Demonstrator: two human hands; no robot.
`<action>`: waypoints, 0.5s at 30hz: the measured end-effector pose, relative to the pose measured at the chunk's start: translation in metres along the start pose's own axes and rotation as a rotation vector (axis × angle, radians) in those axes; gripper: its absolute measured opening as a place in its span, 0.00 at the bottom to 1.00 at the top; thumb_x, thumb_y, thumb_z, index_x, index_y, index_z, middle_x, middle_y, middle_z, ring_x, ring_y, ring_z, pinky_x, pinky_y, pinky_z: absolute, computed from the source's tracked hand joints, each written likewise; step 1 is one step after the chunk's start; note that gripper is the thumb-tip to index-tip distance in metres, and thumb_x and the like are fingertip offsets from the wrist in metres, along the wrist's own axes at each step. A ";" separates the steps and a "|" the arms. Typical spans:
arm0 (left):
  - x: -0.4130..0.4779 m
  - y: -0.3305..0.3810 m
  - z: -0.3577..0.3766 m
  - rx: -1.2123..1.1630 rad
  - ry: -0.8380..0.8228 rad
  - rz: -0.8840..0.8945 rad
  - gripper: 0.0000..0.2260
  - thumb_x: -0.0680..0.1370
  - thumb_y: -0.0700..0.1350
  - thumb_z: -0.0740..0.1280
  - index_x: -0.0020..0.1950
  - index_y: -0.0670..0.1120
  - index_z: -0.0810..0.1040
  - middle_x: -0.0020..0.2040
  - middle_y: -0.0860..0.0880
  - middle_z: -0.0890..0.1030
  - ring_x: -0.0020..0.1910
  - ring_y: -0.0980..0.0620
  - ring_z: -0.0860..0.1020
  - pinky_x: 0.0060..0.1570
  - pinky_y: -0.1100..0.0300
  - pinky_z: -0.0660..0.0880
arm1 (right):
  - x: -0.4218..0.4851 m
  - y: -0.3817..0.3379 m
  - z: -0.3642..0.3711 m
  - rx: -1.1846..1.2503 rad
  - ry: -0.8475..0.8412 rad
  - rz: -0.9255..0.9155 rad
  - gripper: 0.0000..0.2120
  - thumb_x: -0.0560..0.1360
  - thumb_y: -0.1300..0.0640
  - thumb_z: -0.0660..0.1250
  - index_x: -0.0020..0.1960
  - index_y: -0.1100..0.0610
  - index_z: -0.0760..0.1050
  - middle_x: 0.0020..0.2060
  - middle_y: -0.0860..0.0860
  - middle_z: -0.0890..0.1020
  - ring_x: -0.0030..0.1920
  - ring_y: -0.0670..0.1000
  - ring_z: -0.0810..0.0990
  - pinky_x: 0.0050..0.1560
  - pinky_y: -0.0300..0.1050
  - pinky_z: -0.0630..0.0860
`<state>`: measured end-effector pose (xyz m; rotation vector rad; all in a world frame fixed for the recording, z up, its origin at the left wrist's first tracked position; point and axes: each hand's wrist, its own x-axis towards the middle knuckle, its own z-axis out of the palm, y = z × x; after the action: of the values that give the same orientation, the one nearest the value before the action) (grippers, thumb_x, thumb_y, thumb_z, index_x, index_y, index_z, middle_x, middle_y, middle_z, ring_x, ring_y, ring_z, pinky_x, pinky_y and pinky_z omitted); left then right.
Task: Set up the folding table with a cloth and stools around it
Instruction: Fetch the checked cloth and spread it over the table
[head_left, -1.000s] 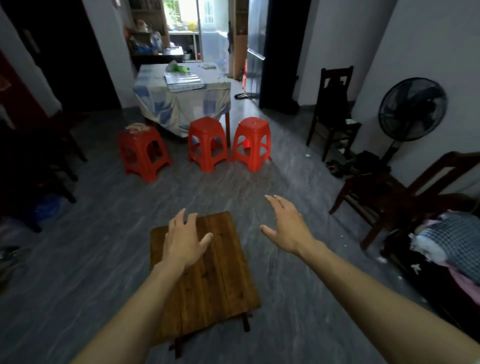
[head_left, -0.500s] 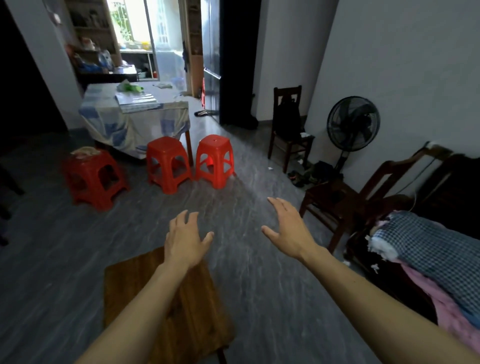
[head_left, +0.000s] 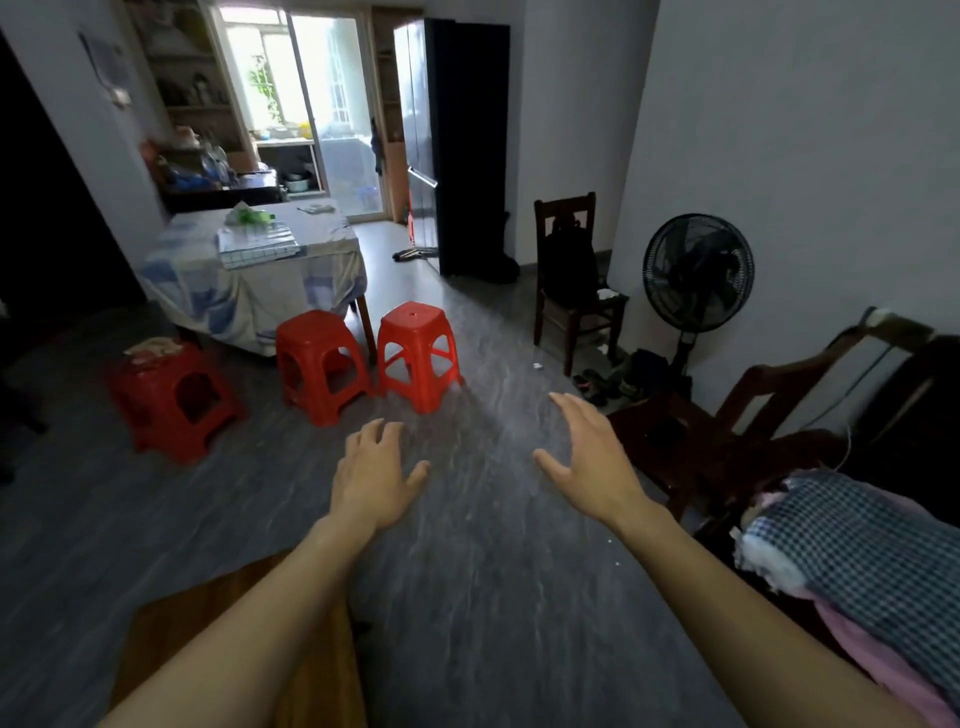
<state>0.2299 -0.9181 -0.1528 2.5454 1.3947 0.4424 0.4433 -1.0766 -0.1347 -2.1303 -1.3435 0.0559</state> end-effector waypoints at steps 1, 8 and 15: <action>0.008 0.006 0.001 0.004 0.000 -0.003 0.29 0.76 0.59 0.67 0.73 0.49 0.65 0.73 0.45 0.65 0.71 0.43 0.64 0.65 0.47 0.70 | 0.008 0.008 -0.002 0.012 0.005 0.003 0.37 0.76 0.46 0.69 0.79 0.54 0.57 0.77 0.52 0.62 0.77 0.51 0.57 0.77 0.46 0.56; 0.080 0.029 0.014 -0.008 0.041 -0.022 0.29 0.76 0.58 0.67 0.72 0.49 0.65 0.73 0.46 0.65 0.70 0.45 0.64 0.64 0.48 0.71 | 0.076 0.048 0.004 0.062 0.002 0.002 0.37 0.76 0.46 0.69 0.79 0.53 0.56 0.77 0.51 0.61 0.77 0.51 0.57 0.76 0.46 0.55; 0.175 0.029 0.057 -0.005 0.115 0.051 0.28 0.76 0.57 0.67 0.72 0.47 0.66 0.73 0.44 0.66 0.71 0.44 0.64 0.65 0.47 0.71 | 0.183 0.064 0.021 0.049 -0.045 -0.088 0.37 0.76 0.46 0.70 0.79 0.52 0.57 0.77 0.52 0.61 0.77 0.52 0.57 0.77 0.51 0.58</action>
<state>0.3625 -0.7876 -0.1683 2.5931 1.3667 0.6094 0.5759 -0.9342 -0.1337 -2.0375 -1.4458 0.1004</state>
